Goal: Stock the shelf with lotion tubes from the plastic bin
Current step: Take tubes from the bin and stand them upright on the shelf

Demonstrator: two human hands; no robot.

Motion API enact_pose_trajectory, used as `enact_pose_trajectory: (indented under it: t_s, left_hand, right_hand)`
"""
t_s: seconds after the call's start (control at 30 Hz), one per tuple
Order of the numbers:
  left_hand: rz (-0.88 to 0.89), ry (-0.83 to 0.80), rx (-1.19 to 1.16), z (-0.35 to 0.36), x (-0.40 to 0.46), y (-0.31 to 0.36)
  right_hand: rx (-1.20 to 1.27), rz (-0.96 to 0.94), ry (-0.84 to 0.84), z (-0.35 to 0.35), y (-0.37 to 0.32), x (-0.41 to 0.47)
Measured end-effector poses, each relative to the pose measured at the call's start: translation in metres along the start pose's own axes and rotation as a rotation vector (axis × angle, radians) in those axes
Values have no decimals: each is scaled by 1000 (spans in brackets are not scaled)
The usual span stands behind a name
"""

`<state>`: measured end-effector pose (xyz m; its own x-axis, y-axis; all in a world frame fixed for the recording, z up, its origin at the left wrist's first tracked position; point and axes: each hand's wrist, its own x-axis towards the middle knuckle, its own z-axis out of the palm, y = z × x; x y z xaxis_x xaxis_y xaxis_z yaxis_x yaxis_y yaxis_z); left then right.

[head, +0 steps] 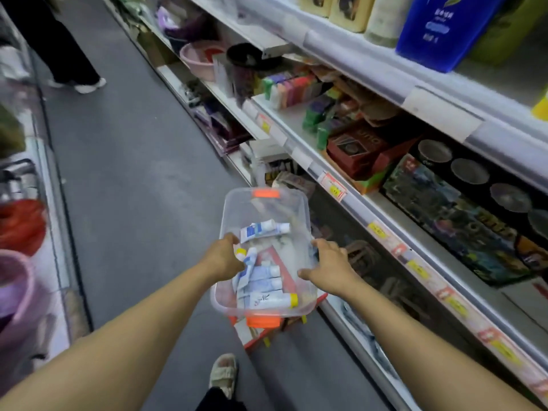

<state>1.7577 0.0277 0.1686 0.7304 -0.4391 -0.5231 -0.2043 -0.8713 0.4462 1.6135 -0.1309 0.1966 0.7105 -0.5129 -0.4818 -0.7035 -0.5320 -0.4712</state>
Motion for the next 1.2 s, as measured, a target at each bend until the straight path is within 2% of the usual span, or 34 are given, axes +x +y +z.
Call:
enact_pose_trajectory:
  t_s: [0.27, 0.6, 0.73, 0.97, 1.07, 1.2]
  left_hand:
    - [11, -113, 71, 8, 72, -31]
    - [313, -300, 351, 52, 190, -43]
    - [420, -396, 592, 92, 225, -46]
    - [722, -457, 1217, 154, 262, -66]
    - [814, -396, 1315, 161, 271, -71]
    - [876, -420, 1328, 157, 278, -66]
  right_hand:
    - [52, 72, -49, 39, -20, 57]
    - [210, 210, -87, 107, -10, 129]
    - [259, 259, -93, 139, 5, 151]
    - [300, 329, -85, 178, 29, 184]
    - [305, 344, -76, 185, 35, 191]
    - [297, 358, -53, 187, 37, 196]
